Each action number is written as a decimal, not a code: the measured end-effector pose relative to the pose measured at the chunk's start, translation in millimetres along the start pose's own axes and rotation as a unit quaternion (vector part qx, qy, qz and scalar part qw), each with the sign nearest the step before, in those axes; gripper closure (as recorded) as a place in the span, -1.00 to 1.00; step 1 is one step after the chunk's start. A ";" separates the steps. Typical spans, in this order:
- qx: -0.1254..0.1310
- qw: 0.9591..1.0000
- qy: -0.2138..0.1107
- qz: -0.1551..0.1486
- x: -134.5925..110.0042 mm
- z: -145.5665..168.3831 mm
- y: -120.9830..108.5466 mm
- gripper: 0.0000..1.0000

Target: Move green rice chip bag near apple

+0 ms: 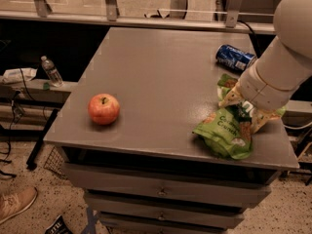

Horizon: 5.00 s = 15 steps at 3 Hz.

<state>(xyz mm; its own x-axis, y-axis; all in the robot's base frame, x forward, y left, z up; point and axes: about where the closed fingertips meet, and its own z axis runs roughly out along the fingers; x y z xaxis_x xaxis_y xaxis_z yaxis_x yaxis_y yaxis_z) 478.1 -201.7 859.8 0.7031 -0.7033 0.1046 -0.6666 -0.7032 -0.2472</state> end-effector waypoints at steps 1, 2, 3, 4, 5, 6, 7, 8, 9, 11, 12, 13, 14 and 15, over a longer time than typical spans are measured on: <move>0.026 0.999 0.006 -0.018 2.3 -14.3 -15.6 0.76; 0.028 0.999 0.006 -0.020 2.1 -14.6 -16.7 1.00; 0.028 0.999 0.006 -0.020 2.0 -14.6 -16.7 1.00; 0.029 0.998 0.012 -0.049 -3.3 -17.3 -28.7 1.00; 0.042 0.992 0.028 -0.117 -15.0 -33.9 -56.2 1.00; 0.051 0.983 0.036 -0.172 -26.9 -45.4 -78.1 1.00; 0.048 0.974 0.033 -0.220 -41.3 -43.3 -99.6 1.00; 0.044 0.967 0.023 -0.249 -52.1 -36.7 -114.2 1.00; 0.050 0.960 0.015 -0.274 -65.1 -35.0 -133.1 1.00; 0.062 0.950 0.001 -0.305 -83.4 -27.5 -168.3 1.00; 0.060 0.948 -0.007 -0.312 -86.3 -15.5 -179.8 1.00; 0.059 0.947 -0.016 -0.317 -90.4 -6.9 -188.8 1.00; 0.063 0.944 -0.023 -0.322 -101.0 -6.6 -195.3 1.00; 0.071 0.940 -0.030 -0.331 -113.5 -9.2 -202.1 1.00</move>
Offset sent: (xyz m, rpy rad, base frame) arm 0.0079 0.0073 0.0167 0.0184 -0.0466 0.0347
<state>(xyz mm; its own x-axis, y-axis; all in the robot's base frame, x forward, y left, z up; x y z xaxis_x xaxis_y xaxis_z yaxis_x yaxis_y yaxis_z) 530.7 19.3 906.8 0.9680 -0.1060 0.2274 -0.0412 -0.9612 -0.2728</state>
